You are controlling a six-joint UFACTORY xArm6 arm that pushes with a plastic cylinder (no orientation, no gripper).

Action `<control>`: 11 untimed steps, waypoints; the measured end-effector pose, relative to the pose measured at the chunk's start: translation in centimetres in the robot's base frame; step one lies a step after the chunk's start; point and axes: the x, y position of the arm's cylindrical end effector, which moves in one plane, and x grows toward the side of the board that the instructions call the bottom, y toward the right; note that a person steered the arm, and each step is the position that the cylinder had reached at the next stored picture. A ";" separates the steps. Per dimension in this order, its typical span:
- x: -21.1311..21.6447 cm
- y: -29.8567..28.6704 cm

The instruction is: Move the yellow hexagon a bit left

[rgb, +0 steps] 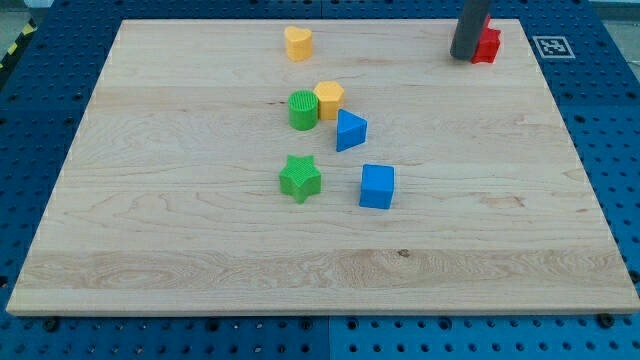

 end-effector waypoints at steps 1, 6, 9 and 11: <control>-0.4 2.2; 3.8 -2.7; 11.0 -18.9; 17.4 -19.9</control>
